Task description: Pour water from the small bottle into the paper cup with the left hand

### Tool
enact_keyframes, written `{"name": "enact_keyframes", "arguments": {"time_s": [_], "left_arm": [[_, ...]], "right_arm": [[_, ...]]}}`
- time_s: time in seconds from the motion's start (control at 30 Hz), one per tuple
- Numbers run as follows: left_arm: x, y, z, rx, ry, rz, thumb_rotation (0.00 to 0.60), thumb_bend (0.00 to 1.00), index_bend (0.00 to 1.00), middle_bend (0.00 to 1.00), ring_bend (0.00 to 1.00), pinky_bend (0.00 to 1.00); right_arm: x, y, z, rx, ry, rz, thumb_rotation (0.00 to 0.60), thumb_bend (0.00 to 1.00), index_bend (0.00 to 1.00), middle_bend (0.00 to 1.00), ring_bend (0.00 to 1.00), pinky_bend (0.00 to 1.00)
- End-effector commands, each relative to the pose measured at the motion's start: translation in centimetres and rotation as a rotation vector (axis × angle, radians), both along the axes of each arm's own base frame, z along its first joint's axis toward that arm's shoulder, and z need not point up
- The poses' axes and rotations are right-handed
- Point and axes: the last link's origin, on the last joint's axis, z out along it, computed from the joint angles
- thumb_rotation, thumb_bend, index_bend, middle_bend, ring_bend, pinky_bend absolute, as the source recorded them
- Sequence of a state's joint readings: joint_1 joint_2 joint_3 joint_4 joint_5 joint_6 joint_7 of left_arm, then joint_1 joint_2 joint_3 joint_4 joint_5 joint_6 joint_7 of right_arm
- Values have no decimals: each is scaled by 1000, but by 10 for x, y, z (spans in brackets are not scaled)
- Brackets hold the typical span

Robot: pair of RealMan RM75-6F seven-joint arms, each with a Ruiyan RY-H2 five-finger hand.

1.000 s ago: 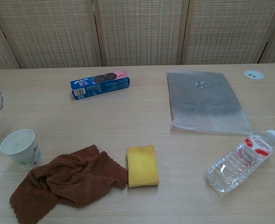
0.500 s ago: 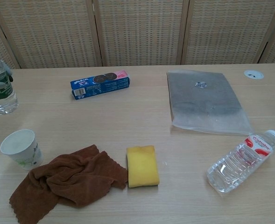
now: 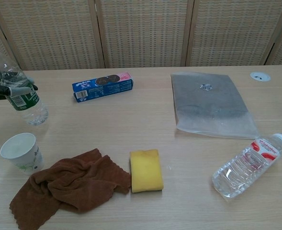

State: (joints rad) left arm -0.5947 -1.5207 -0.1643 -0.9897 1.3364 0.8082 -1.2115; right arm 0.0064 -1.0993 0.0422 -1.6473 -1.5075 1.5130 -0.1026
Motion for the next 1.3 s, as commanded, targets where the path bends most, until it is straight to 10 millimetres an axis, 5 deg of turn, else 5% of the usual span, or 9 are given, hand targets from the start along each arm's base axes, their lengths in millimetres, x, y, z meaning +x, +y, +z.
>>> {"name": "enact_keyframes", "arguments": {"time_s": [0.03,0.5,0.73,0.87,1.07,1.3], "left_arm": [[0,2,-4,-8,-8,9,600,383,525,372,243,254],[-9,-4,-23,-38,-2,28,600,300,447,319,243,213],[-13,-6,-28,-48,-13,34,600,166,146,106,121,25],[-13,-8,-27,-44,-24,15,600,73,0,2,21,0],[-13,-11,-18,-29,-49,-15,600,49,0,0,1,0],[-23,-20,22,3,-10,-74,600,36,0,0,0,0]], "right_arm": [[0,-1,0,2,1,-2,600,0,15,0,0,0],[0,-1,-2,7,6,-3,600,0,15,0,0,0],[-1,-1,-1,5,4,-4,600,0,15,0,0,0],[0,-1,-1,3,3,-2,600,0,15,0,0,0],[1,1,0,2,1,3,600,0,15,0,0,0],[3,3,1,1,-7,14,600,0,15,0,0,0]]}}
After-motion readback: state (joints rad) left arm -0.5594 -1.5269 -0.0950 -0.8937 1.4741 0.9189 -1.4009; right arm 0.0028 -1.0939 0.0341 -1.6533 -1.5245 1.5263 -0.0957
